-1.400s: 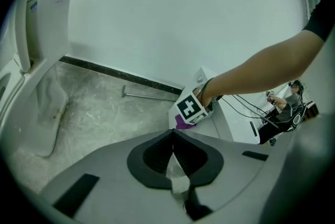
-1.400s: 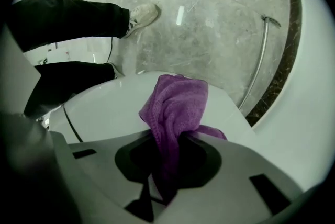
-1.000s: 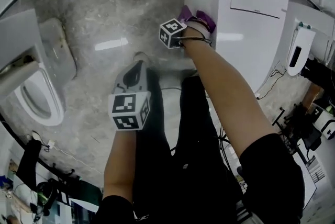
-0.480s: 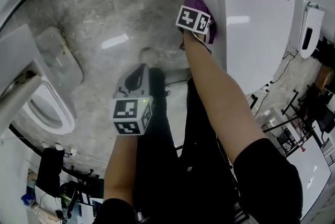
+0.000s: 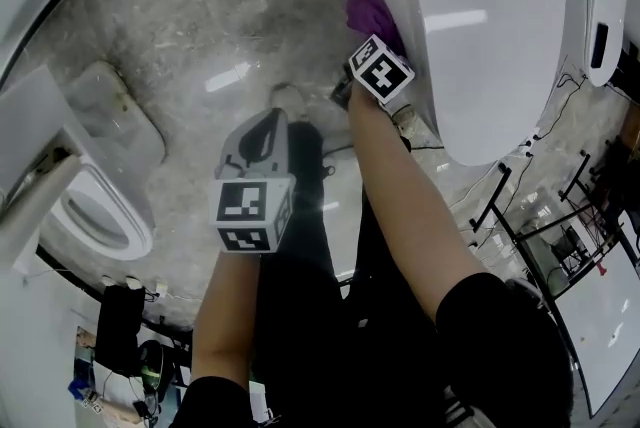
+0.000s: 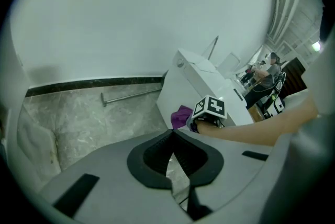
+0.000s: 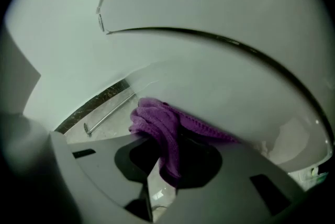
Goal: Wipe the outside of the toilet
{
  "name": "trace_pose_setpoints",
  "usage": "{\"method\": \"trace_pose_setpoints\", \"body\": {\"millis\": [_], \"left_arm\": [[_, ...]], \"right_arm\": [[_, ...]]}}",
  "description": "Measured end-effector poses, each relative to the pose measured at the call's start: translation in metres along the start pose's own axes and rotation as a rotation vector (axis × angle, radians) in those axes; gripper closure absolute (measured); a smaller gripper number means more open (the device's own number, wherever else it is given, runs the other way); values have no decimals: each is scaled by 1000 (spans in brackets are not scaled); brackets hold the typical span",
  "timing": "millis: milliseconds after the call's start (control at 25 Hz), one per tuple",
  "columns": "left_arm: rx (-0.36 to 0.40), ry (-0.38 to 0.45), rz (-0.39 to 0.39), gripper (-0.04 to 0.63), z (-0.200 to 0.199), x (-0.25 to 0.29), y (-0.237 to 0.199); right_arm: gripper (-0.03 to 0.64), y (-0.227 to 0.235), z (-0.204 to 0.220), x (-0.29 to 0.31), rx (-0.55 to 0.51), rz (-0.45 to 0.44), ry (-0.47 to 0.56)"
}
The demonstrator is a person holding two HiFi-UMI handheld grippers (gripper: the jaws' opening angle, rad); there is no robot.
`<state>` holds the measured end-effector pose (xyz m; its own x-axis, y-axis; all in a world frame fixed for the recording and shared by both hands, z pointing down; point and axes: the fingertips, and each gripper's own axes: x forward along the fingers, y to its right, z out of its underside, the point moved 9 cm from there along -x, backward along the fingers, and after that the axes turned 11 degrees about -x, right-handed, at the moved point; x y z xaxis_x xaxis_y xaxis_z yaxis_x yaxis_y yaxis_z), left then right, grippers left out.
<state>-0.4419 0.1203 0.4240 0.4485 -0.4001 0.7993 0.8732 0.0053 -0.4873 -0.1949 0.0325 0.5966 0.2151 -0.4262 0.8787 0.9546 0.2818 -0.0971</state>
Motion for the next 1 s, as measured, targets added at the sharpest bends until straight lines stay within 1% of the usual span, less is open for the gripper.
{"method": "trace_pose_setpoints", "body": {"millis": [120,320,480,560,680,800,1000], "left_arm": [[25,-23,2,588,10,2,3],[54,-56,14,588,25,11,18],[120,-92,38,586,32,20,39],[158,-97,45,588,33,22,49],[191,-99,42,588,32,24,60],[225,-104,44,588,34,29,76],[277,-138,76,588,47,40,118]], "right_arm": [[541,14,15,-9,29,-9,8],[540,38,37,-24,110,-38,20],[540,63,58,-37,162,-76,20],[540,75,67,-47,170,-79,22],[537,92,81,-61,194,-80,17],[533,112,93,-74,187,-88,11],[531,148,114,-88,105,-128,8]]}}
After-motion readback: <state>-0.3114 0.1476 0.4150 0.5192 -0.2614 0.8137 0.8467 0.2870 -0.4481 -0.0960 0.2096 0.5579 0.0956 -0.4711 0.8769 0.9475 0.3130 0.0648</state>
